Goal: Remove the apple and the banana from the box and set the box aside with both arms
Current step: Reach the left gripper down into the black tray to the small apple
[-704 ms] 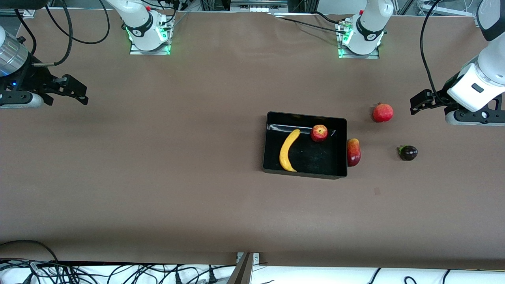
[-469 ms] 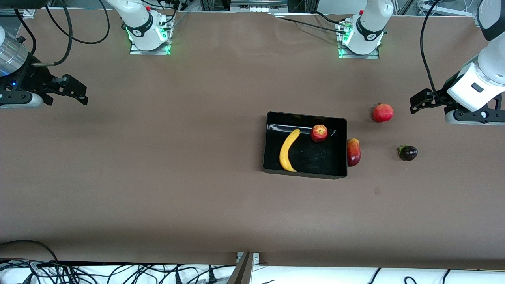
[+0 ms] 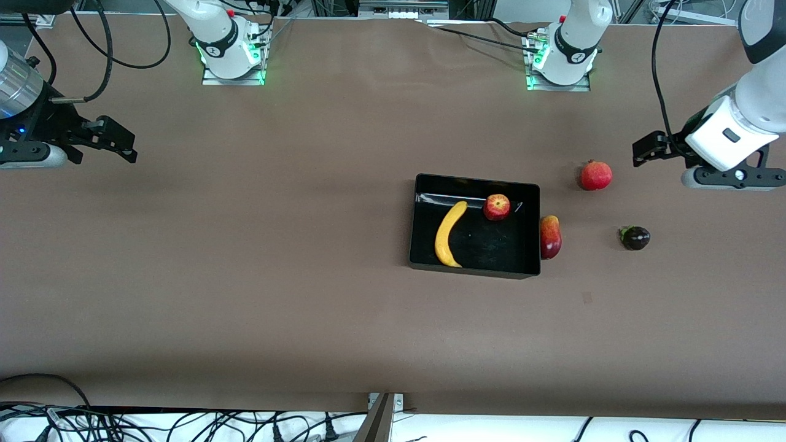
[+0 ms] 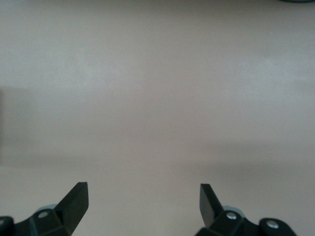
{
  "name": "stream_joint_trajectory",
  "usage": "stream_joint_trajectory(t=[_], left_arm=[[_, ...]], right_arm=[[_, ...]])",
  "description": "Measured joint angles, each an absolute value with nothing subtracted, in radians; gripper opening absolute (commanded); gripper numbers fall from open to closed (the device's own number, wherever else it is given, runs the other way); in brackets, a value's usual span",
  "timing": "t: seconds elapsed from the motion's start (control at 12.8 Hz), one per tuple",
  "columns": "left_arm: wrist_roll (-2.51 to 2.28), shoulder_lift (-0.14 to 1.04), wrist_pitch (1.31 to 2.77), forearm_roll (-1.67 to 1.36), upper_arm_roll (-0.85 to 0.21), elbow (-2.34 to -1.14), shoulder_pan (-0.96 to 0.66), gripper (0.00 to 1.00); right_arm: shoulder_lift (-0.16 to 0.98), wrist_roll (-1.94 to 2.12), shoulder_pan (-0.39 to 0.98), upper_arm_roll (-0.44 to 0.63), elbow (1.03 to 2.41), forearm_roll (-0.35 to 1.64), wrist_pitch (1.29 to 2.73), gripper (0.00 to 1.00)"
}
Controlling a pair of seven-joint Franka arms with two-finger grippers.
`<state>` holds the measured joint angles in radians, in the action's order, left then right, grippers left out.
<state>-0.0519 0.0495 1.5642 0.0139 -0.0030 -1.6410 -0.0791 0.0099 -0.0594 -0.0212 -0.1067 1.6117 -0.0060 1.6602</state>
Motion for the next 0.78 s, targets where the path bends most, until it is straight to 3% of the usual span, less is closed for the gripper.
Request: stream_joint_trajectory(t=[0.39,0.78], left_arm=[[-0.065,0.123,1.572,0.012,-0.027,-1.615,-0.179,1.0],[-0.231,0.361,1.795,0.012,-0.038,-1.617,-0.334,1.0]], right_arm=[[0.01,-0.059,-0.022,-0.107,1.611,-0.006,1.66,1.0],[0.01,-0.059,-0.022,-0.107,1.609,-0.006,1.66,1.0]])
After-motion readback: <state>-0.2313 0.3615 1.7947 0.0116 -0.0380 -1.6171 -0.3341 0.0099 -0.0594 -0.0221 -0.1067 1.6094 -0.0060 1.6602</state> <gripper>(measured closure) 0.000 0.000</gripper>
